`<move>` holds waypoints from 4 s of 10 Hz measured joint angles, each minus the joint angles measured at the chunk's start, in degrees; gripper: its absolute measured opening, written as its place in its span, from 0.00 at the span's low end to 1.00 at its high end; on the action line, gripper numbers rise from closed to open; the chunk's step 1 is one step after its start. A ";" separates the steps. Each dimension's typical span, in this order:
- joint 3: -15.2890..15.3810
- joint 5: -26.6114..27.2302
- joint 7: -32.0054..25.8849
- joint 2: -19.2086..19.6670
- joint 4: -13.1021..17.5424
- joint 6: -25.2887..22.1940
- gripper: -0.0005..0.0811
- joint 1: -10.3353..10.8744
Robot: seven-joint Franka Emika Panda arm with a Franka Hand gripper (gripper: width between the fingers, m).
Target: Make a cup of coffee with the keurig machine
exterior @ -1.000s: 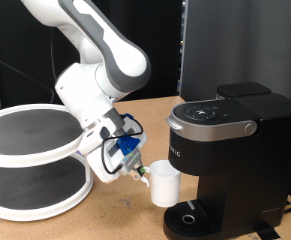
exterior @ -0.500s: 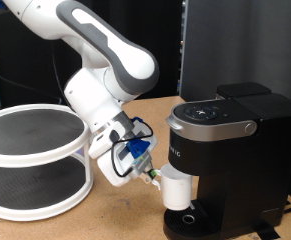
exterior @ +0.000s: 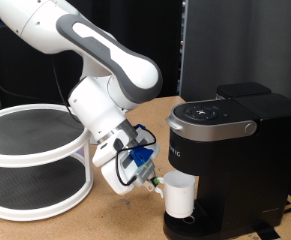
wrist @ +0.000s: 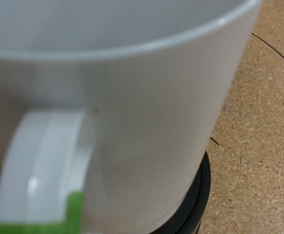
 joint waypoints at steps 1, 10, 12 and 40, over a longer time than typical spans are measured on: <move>-0.83 -0.54 0.00 -0.89 0.40 0.57 0.09 0.77; -4.97 -2.85 0.00 -5.11 2.85 2.47 0.18 5.23; -4.97 -2.84 0.03 -5.11 2.81 2.32 0.61 5.23; 56.18 -14.75 32.97 9.22 -5.98 -49.11 0.98 -65.97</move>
